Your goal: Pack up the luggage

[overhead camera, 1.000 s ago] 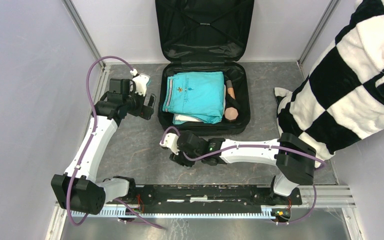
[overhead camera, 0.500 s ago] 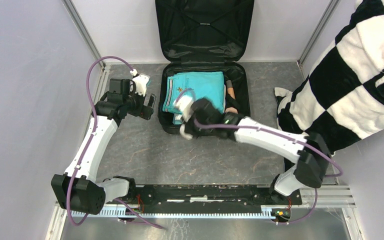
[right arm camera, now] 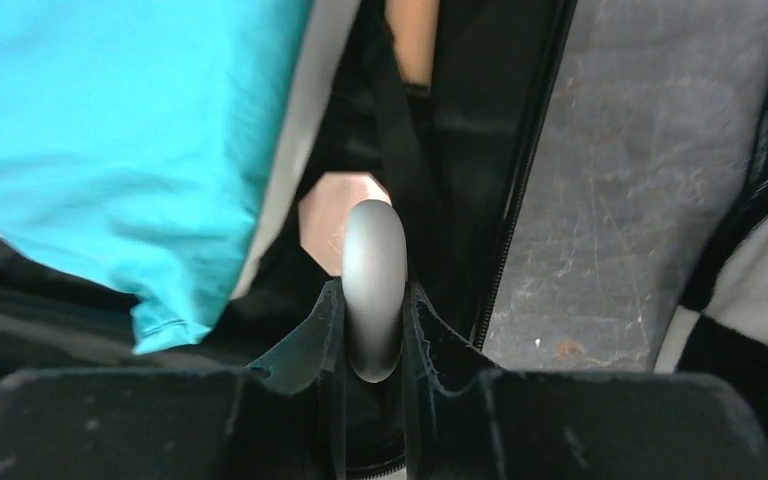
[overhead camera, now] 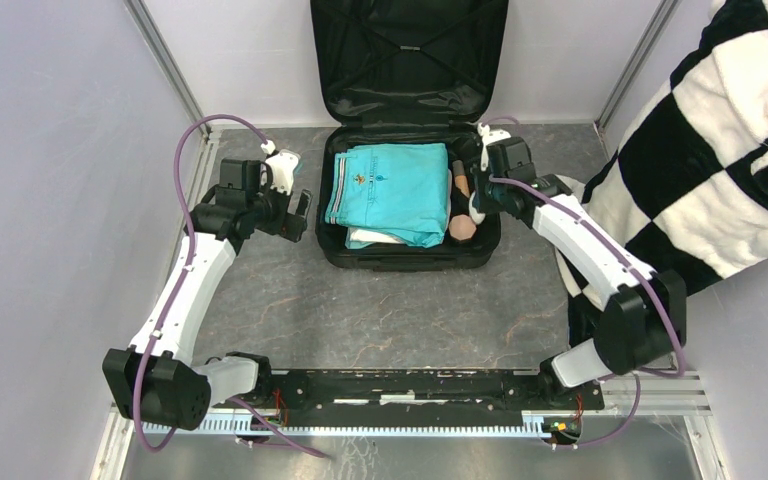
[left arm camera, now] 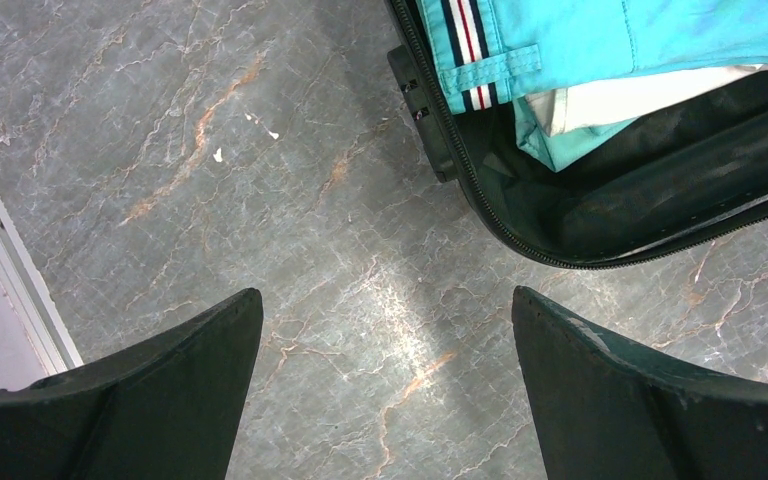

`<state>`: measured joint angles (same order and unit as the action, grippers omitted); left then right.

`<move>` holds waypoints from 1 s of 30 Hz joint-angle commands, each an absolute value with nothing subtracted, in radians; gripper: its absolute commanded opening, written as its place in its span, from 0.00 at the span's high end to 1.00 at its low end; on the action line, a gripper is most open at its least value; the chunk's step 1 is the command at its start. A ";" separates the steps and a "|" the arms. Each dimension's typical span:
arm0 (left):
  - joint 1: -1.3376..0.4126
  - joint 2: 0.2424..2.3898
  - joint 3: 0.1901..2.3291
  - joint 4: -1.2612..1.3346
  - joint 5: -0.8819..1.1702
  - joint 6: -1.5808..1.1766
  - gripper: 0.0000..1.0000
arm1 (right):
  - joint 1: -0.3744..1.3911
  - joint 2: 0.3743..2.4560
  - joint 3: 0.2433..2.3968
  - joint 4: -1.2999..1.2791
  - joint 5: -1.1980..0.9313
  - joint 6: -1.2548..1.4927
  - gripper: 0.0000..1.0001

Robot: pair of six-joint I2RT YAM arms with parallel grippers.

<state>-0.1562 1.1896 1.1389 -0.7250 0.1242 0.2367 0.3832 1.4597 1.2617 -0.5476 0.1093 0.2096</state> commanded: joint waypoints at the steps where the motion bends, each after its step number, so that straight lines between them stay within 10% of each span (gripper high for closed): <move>1: -0.150 1.160 1.137 -0.701 0.126 0.267 0.00 | 0.371 1.539 1.260 -0.550 0.155 0.227 1.00; 9: -0.150 1.162 1.149 -0.700 0.123 0.270 0.00 | 0.354 1.806 1.508 -0.626 0.218 0.199 0.90; 17: -0.150 1.175 1.149 -0.700 0.115 0.278 0.00 | 0.346 1.965 1.730 -0.682 0.241 0.198 0.26; 30: -0.150 1.220 1.155 -0.672 0.130 0.263 0.00 | 0.235 1.779 1.637 -0.526 0.220 0.308 0.12</move>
